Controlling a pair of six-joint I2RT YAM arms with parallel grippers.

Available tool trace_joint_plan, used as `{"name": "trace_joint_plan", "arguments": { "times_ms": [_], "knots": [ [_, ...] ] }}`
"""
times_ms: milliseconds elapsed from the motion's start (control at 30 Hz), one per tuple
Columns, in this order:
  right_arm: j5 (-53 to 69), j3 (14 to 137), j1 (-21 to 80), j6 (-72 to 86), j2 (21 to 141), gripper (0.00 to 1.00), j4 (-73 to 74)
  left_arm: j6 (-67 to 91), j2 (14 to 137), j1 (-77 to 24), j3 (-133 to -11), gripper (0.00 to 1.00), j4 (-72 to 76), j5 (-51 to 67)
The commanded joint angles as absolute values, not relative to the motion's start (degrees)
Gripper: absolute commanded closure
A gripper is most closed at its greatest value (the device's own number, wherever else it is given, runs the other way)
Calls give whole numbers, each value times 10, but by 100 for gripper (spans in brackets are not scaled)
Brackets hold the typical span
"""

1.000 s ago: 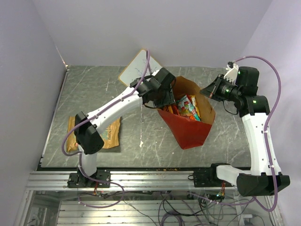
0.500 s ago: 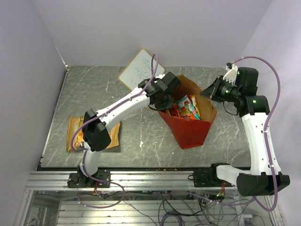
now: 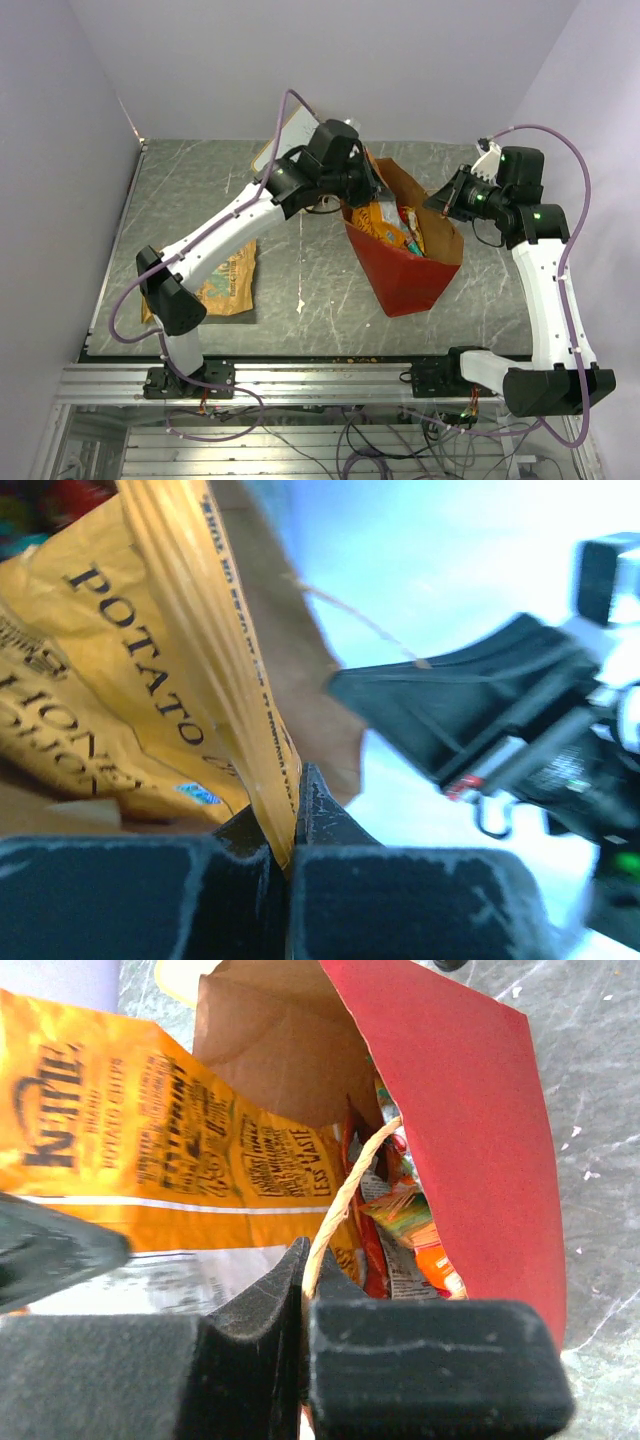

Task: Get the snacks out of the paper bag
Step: Take out the snack from the paper bag, then place the snack at the center of the board.

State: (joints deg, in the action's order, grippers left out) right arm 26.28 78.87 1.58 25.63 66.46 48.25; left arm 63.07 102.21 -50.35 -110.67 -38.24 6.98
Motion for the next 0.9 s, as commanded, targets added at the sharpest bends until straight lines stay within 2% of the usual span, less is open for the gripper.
{"name": "trace_joint_plan", "arguments": {
  "times_ms": [0, 200, 400, 633, 867],
  "knots": [
    [258, 803, 18, 259, 656, 100, 482, 654, 1004, -479, -1151, 93, -232, 202],
    [252, 813, 18, 253, 658, 100, 491, 644, 937, -460, -1155, 93, -173, 232],
    [251, 811, 17, 258, 664, 100, 485, 575, 836, -427, -1165, 93, -215, 239],
    [251, 806, 18, 267, 666, 100, 478, 551, 685, -410, -1084, 93, -198, 223],
    [243, 811, 17, 259, 668, 100, 478, 501, 602, -411, -1068, 93, -343, 173]
  ]
}}
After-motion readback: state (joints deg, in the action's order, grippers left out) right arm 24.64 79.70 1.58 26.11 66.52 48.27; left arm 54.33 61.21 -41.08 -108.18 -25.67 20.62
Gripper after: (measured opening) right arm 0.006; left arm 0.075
